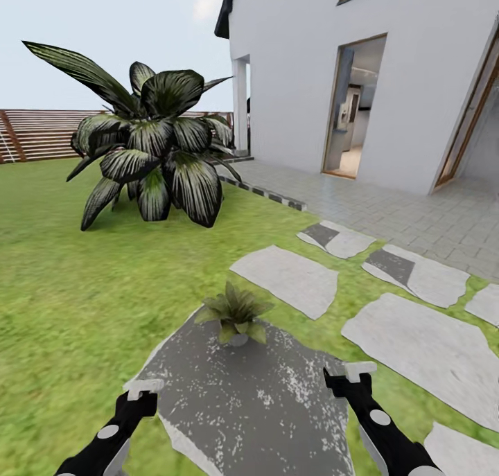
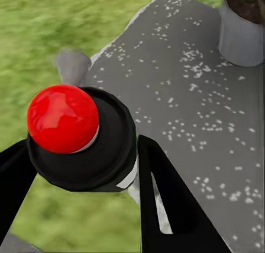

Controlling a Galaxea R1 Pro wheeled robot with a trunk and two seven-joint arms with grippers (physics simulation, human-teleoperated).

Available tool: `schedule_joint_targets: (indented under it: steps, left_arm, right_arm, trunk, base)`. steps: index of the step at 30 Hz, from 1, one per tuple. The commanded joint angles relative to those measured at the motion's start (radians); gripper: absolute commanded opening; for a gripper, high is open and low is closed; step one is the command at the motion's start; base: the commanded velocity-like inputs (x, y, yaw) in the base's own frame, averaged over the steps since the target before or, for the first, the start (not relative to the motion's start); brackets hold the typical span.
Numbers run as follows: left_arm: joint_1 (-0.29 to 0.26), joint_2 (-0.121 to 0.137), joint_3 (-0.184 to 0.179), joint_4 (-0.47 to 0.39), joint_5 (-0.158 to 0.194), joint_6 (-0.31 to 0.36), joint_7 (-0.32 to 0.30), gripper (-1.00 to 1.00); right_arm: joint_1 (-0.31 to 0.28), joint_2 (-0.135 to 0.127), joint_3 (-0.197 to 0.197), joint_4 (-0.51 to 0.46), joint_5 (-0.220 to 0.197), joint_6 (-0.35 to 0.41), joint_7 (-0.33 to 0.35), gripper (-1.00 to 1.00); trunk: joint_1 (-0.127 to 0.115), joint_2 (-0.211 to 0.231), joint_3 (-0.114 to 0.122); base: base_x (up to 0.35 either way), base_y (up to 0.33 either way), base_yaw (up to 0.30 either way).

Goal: Pick up the pesticide atomizer in the garden and spray insectifuge to fully cover both potted plants in the garden.

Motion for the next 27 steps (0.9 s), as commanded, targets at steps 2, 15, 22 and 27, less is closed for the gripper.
schedule_joint_targets:
  steps: [2,15,22,27]
  left_arm:
    - [0.0,0.0,0.002,0.0,0.002,-0.003,-0.001,-1.0]
    - [0.0,0.0,0.003,0.0,0.002,-0.003,-0.001,-1.0]
    - [0.007,0.0,0.001,-0.083,0.0,-0.001,0.0,-1.0]
    - [0.01,-0.001,-0.007,-0.102,-0.006,-0.001,-0.009,-1.0]
  right_arm:
    - [-0.001,0.0,0.0,0.001,0.005,-0.003,0.001,1.0]
    - [-0.001,0.0,0.0,0.0,0.005,-0.004,0.001,1.0]
    - [-0.001,0.0,0.0,0.0,0.005,-0.003,0.002,1.0]
    - [-0.001,0.013,0.0,0.0,0.005,-0.003,0.0,1.0]
  trunk:
    - [0.0,0.0,-0.003]
    - [0.0,0.0,-0.006]
    - [0.0,0.0,-0.006]
    - [0.0,0.0,-0.006]
  base:
    - [0.34,0.0,-0.173]
    - [0.327,0.018,-0.1]
    - [0.082,0.049,-0.104]
    - [0.089,0.212,-0.004]
